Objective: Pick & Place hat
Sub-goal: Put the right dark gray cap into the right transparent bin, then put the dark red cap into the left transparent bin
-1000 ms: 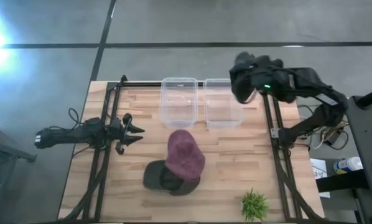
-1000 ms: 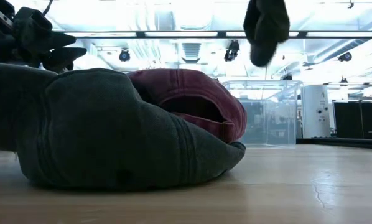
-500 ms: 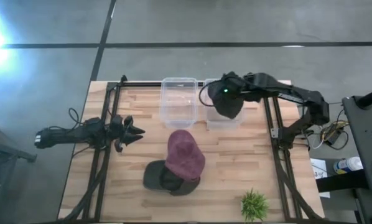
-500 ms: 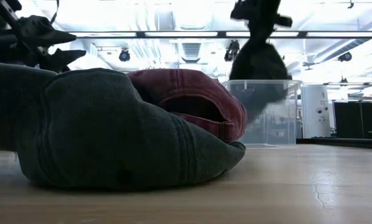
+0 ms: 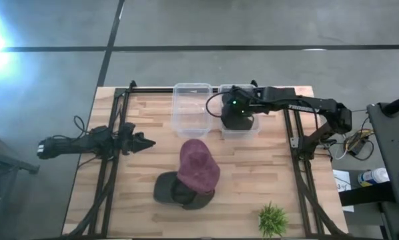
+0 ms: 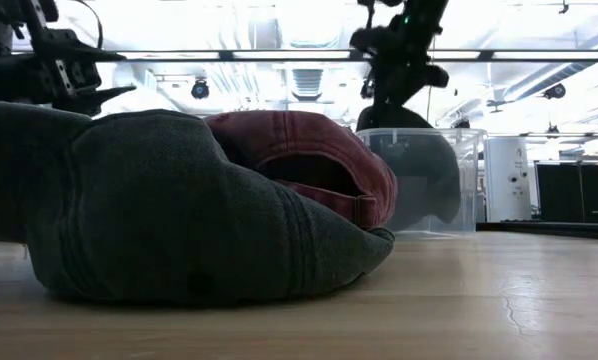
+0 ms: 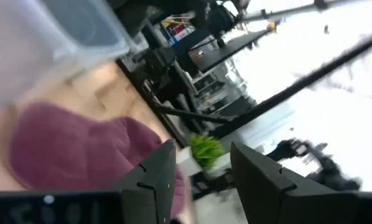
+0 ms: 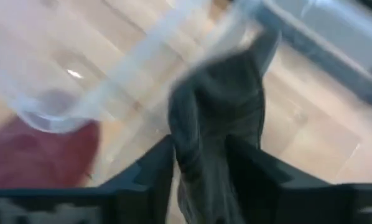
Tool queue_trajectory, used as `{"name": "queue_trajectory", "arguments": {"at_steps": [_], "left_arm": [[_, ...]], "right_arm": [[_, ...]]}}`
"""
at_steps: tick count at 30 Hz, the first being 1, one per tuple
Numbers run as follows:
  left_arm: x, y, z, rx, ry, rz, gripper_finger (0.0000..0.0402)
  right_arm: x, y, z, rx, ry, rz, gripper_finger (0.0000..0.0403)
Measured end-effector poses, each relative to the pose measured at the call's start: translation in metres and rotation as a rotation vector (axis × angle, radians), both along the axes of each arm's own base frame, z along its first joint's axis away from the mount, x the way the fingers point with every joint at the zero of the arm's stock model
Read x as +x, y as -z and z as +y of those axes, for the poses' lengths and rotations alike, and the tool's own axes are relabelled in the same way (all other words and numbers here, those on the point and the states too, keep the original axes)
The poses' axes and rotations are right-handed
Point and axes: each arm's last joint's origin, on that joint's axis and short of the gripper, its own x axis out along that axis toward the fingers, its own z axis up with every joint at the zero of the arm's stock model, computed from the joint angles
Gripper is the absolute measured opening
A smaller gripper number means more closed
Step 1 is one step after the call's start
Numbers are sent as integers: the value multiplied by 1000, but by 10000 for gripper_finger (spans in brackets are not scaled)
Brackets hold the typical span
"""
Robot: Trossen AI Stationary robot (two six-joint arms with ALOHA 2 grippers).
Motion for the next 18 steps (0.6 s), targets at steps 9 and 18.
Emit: {"name": "queue_trajectory", "arguments": {"at_steps": [9, 18], "left_arm": [[-1, -8, 5, -150, -149, -88, 147], [-4, -35, 8, -231, -231, -257, 147]], "right_arm": [[-23, -59, 27, -87, -53, -167, 253], [-56, -60, 38, -13, 42, -26, 258]]}}
